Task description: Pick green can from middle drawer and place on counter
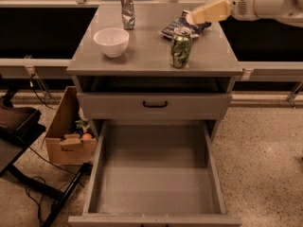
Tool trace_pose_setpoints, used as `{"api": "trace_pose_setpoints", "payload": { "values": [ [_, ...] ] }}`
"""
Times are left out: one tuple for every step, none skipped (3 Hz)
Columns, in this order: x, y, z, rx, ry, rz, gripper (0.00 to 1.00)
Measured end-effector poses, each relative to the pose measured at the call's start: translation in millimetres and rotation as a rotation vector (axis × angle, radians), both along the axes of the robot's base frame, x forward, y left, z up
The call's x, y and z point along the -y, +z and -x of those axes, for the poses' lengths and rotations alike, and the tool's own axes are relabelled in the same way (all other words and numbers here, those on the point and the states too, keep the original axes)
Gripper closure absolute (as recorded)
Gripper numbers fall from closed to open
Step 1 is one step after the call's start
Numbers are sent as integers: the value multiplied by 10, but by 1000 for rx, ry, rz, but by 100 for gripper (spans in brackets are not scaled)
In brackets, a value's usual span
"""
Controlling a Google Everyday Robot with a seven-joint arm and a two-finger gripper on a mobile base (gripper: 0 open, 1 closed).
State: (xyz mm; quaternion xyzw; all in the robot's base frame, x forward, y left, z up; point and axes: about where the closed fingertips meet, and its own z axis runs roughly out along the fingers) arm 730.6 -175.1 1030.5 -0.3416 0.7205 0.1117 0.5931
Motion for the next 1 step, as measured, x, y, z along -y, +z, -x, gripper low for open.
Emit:
{"api": "trace_pose_setpoints", "payload": {
  "values": [
    [707, 177, 458, -66, -170, 144, 0]
  ]
}}
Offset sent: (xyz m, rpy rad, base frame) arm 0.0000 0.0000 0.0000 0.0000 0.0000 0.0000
